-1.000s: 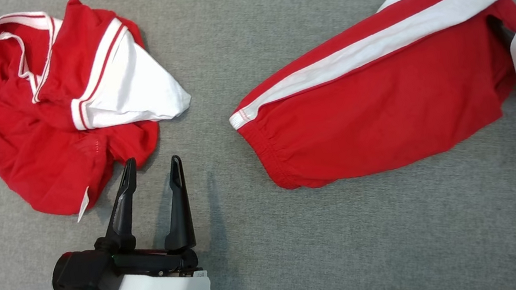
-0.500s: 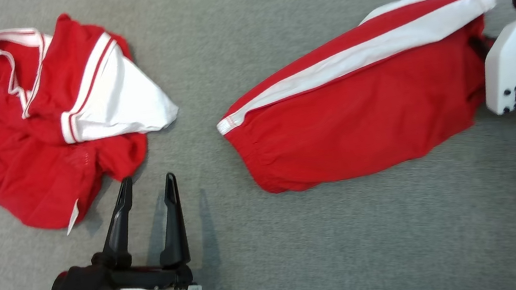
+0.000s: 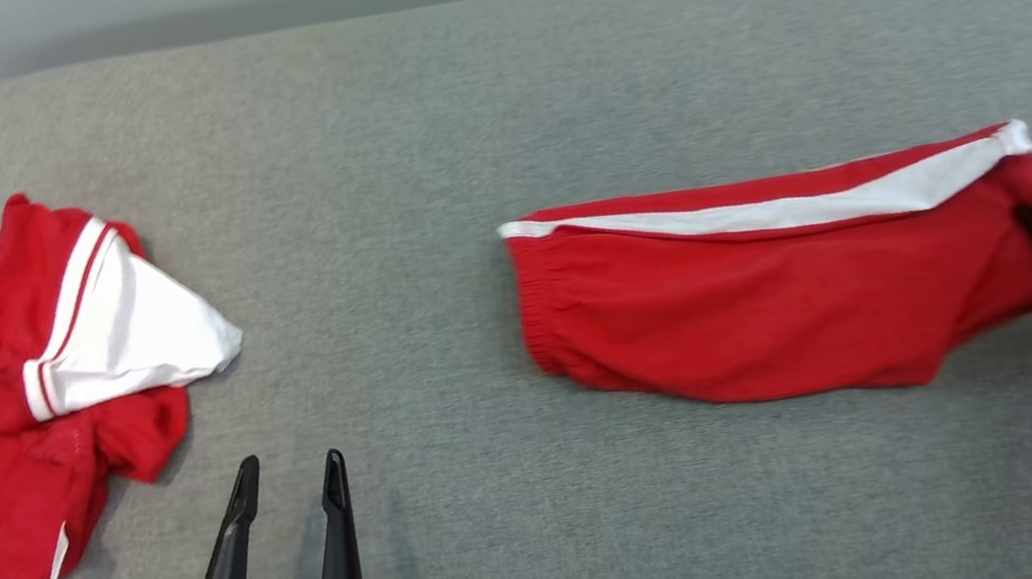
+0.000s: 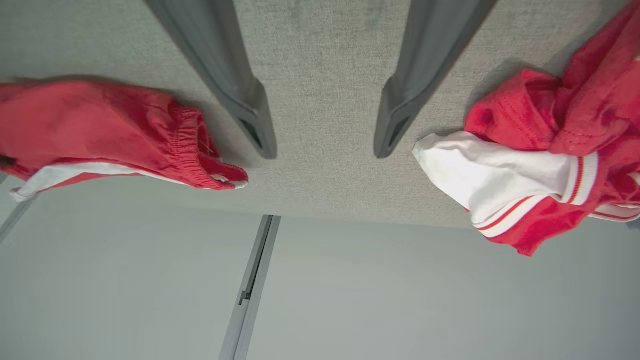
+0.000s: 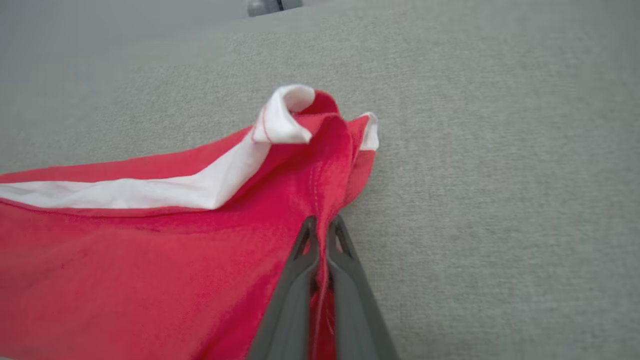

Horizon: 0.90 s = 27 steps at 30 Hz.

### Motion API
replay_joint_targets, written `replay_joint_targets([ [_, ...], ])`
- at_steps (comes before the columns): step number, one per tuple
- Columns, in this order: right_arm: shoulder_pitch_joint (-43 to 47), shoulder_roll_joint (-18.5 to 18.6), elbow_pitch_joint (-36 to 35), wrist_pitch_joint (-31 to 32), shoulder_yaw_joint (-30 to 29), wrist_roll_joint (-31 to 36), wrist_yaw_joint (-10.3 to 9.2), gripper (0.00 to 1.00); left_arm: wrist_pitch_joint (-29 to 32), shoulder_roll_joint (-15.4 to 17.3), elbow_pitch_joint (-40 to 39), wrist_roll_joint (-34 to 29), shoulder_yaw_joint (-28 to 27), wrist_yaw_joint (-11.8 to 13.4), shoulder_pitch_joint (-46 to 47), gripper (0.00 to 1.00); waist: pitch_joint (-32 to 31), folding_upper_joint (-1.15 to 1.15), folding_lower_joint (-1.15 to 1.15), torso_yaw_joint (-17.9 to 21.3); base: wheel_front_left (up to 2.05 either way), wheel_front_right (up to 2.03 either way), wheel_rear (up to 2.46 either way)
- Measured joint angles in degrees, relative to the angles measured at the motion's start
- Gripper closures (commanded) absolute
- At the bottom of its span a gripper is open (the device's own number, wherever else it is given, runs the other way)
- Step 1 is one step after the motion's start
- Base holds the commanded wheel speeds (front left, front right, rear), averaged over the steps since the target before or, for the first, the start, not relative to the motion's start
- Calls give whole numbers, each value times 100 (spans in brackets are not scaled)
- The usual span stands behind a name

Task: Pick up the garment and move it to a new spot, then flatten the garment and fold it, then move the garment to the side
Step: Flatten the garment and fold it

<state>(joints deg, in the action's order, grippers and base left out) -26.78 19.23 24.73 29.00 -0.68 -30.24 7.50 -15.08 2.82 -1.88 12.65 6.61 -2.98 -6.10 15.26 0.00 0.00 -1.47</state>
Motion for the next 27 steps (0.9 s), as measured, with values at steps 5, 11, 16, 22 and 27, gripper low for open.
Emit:
replay_joint_targets([
  [5,48,51,26,-79,-501,197,-1,100,-1,-1,18,-3,103,-49,-81,0,-171,0,0,125,0,0,0],
  [11,98,124,-961,214,-489,52,-1,100,-1,-1,58,66,271,-21,-180,0,-230,0,-1,14,0,0,0],
  [16,466,-311,-2231,658,348,-339,-1,100,0,0,62,140,310,60,-193,0,-268,0,-1,-73,0,0,0],
  [22,584,-1162,-2479,734,1273,-258,-1,100,-1,-1,114,156,369,79,-183,0,-254,0,0,-130,0,0,0],
  [27,333,-1478,-1763,380,1362,194,-1,100,-1,-3,176,157,438,68,-101,0,-248,0,0,-283,0,0,0],
])
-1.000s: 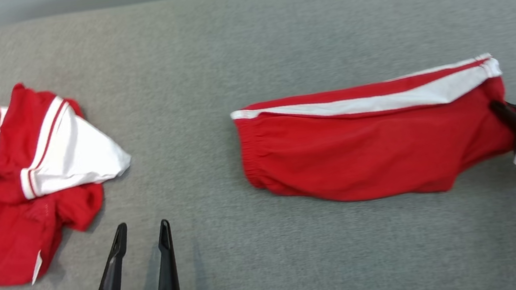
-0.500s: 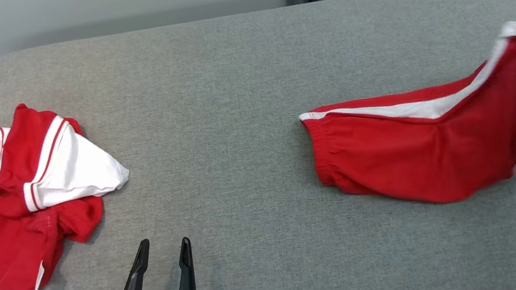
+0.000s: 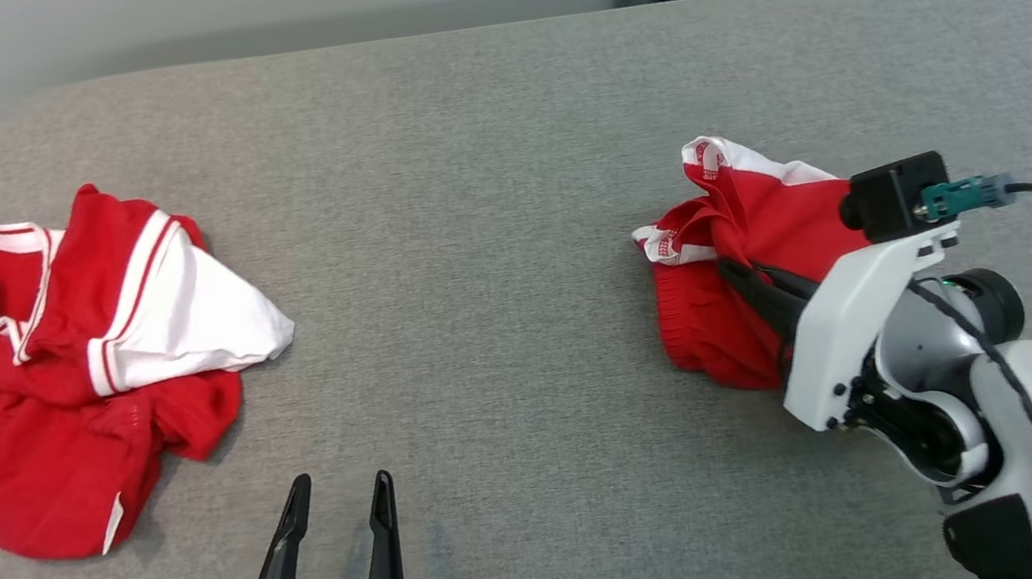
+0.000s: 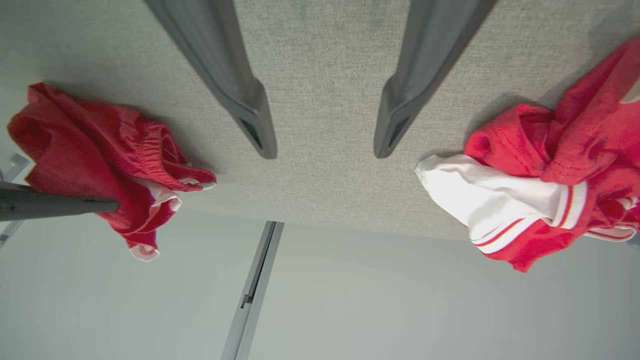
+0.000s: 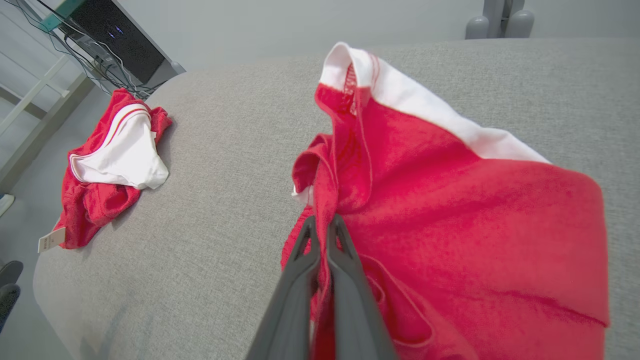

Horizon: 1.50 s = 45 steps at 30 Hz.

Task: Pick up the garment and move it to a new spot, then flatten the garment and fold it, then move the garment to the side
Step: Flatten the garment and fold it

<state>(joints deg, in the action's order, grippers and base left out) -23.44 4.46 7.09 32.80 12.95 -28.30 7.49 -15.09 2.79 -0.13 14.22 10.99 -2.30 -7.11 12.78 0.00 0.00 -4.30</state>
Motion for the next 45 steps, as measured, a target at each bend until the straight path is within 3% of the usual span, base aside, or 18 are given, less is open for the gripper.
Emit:
replay_joint_targets([
  [9,-300,-152,858,-524,4,222,0,100,0,3,32,51,5,20,10,0,-2,0,0,-184,0,0,0],
  [11,-317,-156,950,-672,151,167,0,61,0,1,44,58,36,29,-9,0,-13,0,0,-188,0,0,0],
  [12,-321,-157,984,-747,242,126,0,20,0,1,52,63,46,34,-17,0,-21,0,0,-186,0,0,0],
  [13,-320,-158,994,-836,318,94,0,0,1,1,55,76,46,34,-25,0,-32,0,0,-181,0,0,0],
  [19,57,-143,501,-1949,408,460,0,0,0,0,141,41,-64,25,-141,0,-291,0,0,-96,0,0,0],
  [21,495,162,140,-2406,374,855,0,0,0,3,149,35,-159,26,-219,0,-439,0,0,-41,0,0,0],
  [25,1174,412,-152,-3072,-94,1125,0,0,1,2,149,34,-286,30,-343,0,-609,0,0,82,0,0,0],
  [28,1546,822,-101,-3722,-472,1883,0,0,0,2,143,33,-330,26,-381,0,-712,0,0,183,0,0,0],
  [32,1974,757,347,-4537,-1160,2340,0,0,0,0,156,34,-388,5,-396,0,-873,0,0,256,0,0,0],
  [36,2304,666,740,-4755,-1661,2630,2,0,0,1,205,33,-511,-19,-454,0,-1072,0,0,279,0,0,0],
  [45,3003,230,255,-4779,-2420,2928,1,0,0,0,235,-62,-769,-76,-656,0,-1344,0,0,276,0,0,0],
])
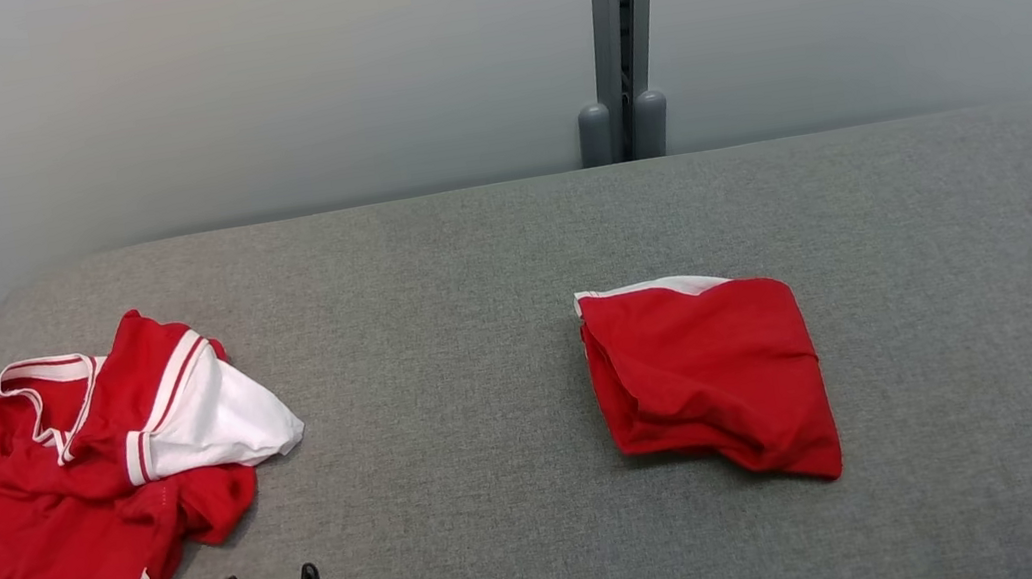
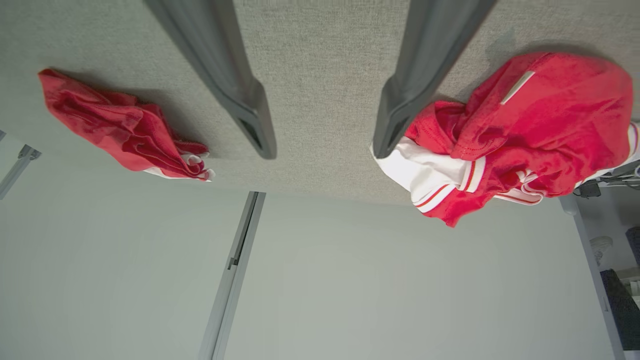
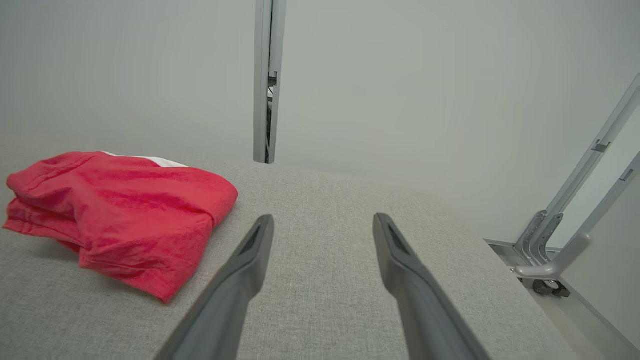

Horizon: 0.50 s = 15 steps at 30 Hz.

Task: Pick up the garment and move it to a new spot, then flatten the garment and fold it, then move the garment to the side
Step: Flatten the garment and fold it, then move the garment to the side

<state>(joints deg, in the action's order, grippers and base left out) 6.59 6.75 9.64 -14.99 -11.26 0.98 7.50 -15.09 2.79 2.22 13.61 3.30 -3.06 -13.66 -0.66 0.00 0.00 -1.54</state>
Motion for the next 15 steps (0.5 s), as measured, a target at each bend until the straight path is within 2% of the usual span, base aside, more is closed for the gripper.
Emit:
replay_joint_targets([
  [15,163,-232,-338,-1,47,101,0,0,0,2,38,-49,-231,-152,-177,0,-119,0,0,-65,0,0,0],
])
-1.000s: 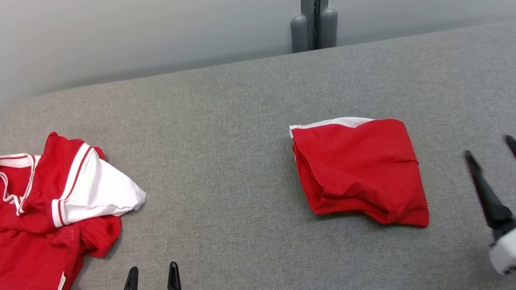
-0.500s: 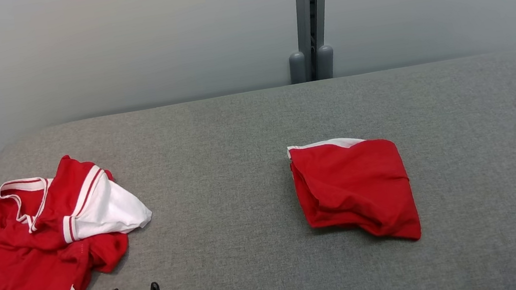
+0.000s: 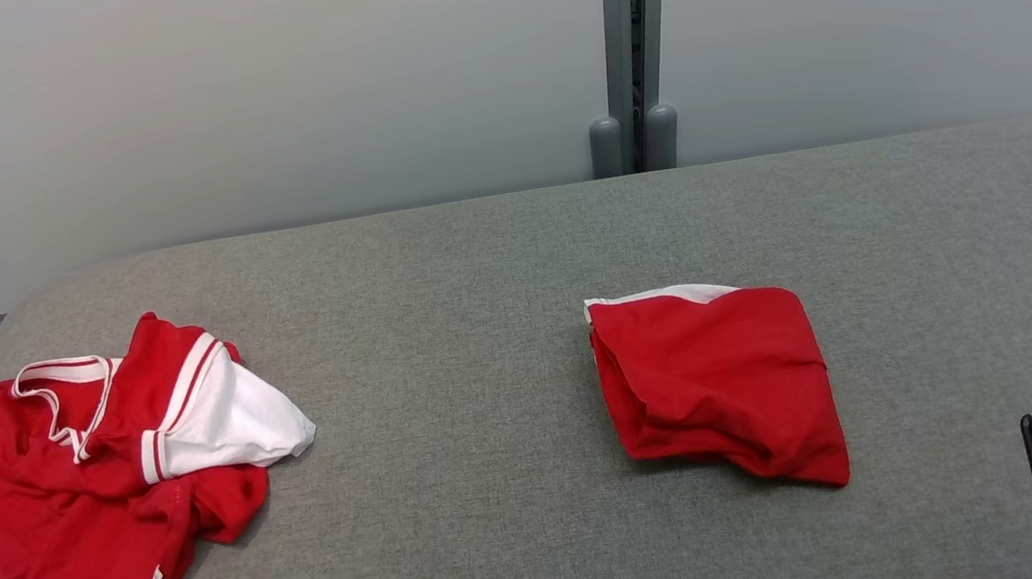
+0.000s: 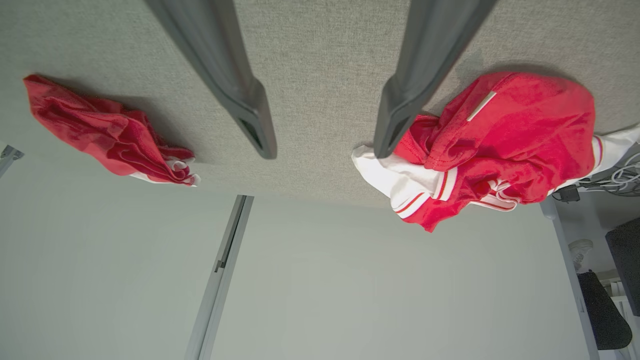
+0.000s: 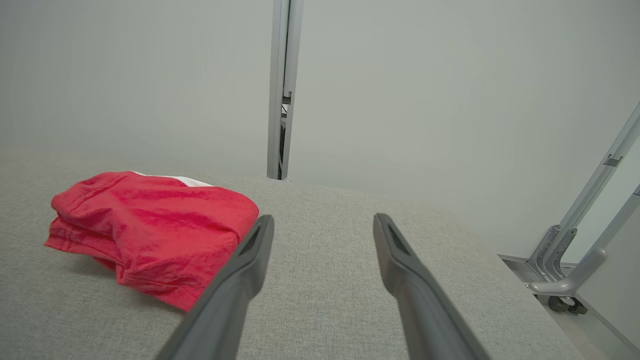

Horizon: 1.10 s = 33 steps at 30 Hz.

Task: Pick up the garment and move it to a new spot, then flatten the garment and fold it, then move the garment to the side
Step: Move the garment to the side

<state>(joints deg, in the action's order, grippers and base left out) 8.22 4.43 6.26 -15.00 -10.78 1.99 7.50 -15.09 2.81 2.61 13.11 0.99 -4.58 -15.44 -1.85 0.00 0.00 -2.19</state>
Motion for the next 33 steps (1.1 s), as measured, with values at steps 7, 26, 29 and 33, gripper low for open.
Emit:
replay_joint_targets([
  [7,-81,-10,-5,0,116,-149,0,0,0,1,23,-9,-14,-71,-47,0,5,0,0,-83,0,0,0],
  [26,-2703,442,2381,2287,1251,-2199,-1,0,1,-1,92,-38,153,-186,257,0,533,0,0,-528,0,0,0],
  [29,-2892,453,2754,2454,1129,-2125,-1,0,1,-1,92,-26,179,-186,366,0,676,0,0,-640,0,0,0],
  [33,-3015,370,2973,2527,1148,-2181,-1,0,1,-1,87,-1,182,-183,434,0,817,0,0,-728,0,0,0],
])
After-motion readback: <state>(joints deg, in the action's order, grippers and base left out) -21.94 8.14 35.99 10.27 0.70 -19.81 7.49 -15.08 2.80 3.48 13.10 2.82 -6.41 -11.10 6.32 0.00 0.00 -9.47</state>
